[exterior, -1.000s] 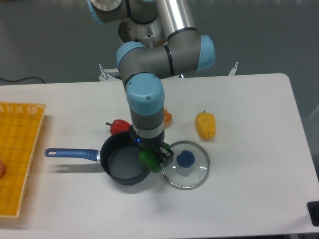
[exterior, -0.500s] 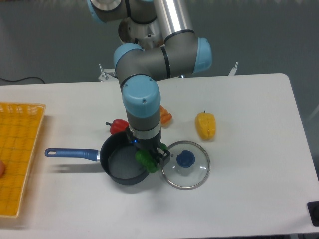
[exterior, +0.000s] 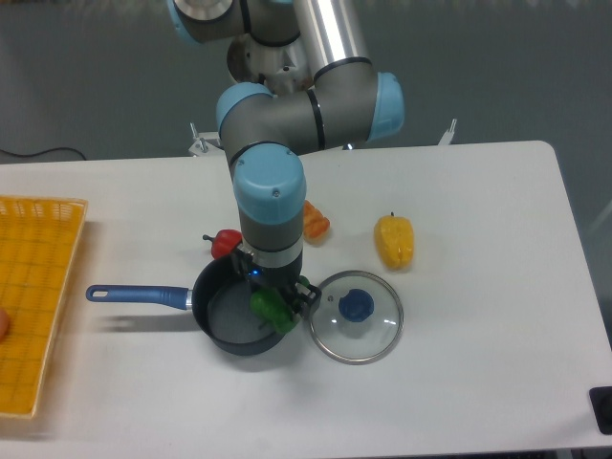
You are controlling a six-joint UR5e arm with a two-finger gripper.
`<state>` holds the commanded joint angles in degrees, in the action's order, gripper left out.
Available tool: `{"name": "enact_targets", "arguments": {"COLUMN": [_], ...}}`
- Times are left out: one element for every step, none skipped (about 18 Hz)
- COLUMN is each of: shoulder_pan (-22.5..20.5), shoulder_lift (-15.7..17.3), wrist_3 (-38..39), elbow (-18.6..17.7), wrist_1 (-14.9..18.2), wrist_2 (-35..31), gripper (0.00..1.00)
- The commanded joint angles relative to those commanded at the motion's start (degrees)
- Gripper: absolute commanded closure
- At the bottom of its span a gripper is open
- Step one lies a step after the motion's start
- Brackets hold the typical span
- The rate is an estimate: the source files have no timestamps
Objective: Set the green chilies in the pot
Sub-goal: 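Lower the green chilies into the saucepan and open the gripper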
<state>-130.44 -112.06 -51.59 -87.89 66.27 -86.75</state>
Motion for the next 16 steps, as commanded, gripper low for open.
{"name": "enact_targets", "arguments": {"shoulder_pan": [0.7,1.1,1.8,2.5,3.1,3.5,4.0,4.6,4.9,5.1,5.2,5.4,5.7,6.1,6.2,6.6], "shoulder_lift": [-0.1,-0.1,-0.2,-0.3,-0.3,-0.3,-0.4,-0.4,-0.5,-0.7,-1.1,-1.1,-1.1,-1.1,-1.1,-1.1], "wrist_3": [-0.1,-0.1,-0.1,0.0,0.1,0.0,0.1,0.1,0.1,0.1,0.1,0.1,0.1,0.1,0.1,0.1], "elbow": [-0.4,-1.1,-1.6,-1.8,-2.3,-2.9,-3.2,-3.8,-4.3,-4.4,-4.5,-4.9,-5.0,-5.1,-5.4,-6.0], "wrist_1": [-0.2,-0.4,-1.2,-1.8,-1.8,-1.9,-1.8,-1.9,-2.2,-2.5,-2.6,-2.8,-2.8,-2.8,-2.8,-2.9], "wrist_2": [-0.3,-0.9,-1.9,-3.1,-3.8,-4.0,-4.2,-4.2,-4.3,-4.4,-4.3,-4.5,-5.1,-5.8,-6.1,-6.3], "gripper": [0.66,0.66,0.66,0.66,0.66,0.66,0.66,0.66,0.66,0.65,0.65,0.65,0.65,0.65,0.63,0.62]}}
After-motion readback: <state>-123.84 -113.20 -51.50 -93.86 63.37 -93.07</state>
